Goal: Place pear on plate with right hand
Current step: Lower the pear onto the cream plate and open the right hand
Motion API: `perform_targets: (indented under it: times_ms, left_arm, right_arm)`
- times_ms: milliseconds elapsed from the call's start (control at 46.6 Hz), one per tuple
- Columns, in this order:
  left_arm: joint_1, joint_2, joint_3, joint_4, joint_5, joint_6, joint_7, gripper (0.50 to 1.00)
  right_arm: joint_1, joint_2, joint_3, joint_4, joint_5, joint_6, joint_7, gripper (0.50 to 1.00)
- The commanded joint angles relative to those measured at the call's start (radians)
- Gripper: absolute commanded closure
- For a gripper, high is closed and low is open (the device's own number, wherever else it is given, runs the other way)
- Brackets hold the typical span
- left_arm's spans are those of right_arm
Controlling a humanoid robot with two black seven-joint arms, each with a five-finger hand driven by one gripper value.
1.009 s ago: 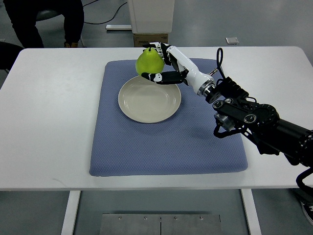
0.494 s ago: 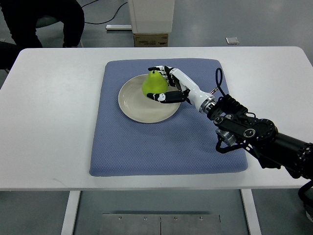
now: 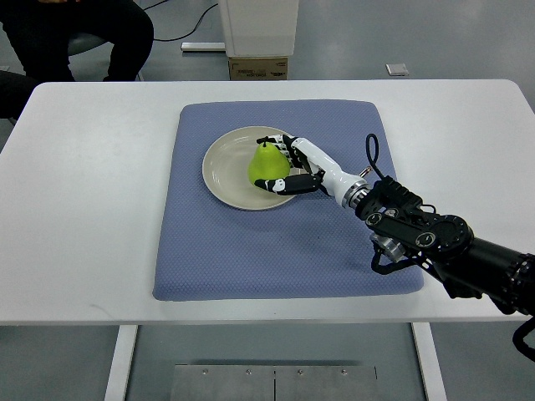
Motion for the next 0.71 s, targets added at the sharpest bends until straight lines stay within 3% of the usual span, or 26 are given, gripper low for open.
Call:
perform_targets:
  times_ms: [0,86,107,150,172,193,215,687]
  left_arm:
    - [0.0,0.0,0.0,0.0,0.0,0.0,0.0,0.5]
    - [0.0,0.0,0.0,0.0,0.0,0.0,0.0,0.5]
    - [0.0,0.0,0.0,0.0,0.0,0.0,0.0,0.5]
    - [0.0,0.0,0.0,0.0,0.0,0.0,0.0,0.5]
    - [0.0,0.0,0.0,0.0,0.0,0.0,0.0,0.5]
    - [0.0,0.0,0.0,0.0,0.0,0.0,0.0,0.5]
    - [0.0,0.0,0.0,0.0,0.0,0.0,0.0,0.5]
    - [0.0,0.0,0.0,0.0,0.0,0.0,0.0,0.5]
  right_arm:
    - [0.001,0.0,0.001,0.0,0.002,-0.002,-0.002,1.0]
    - [0.001,0.0,0.004,0.0,0.016,-0.002,-0.002,1.0]
    - [0.001,0.0,0.004,0.0,0.021,-0.003,-0.002,0.965]
    - [0.001,0.0,0.004,0.0,0.024,-0.005,-0.002,0.836]
    - [0.001,0.0,0.004,0.0,0.024,-0.005,-0.002,0.696]
    - [0.001,0.0,0.004,0.0,0.024,-0.006,-0.002,0.523]
    - [0.001,0.0,0.004,0.0,0.025,-0.006,-0.002,0.5]
    - [0.012,0.0,0.019,-0.005,0.025,-0.006,0.001,0.5]
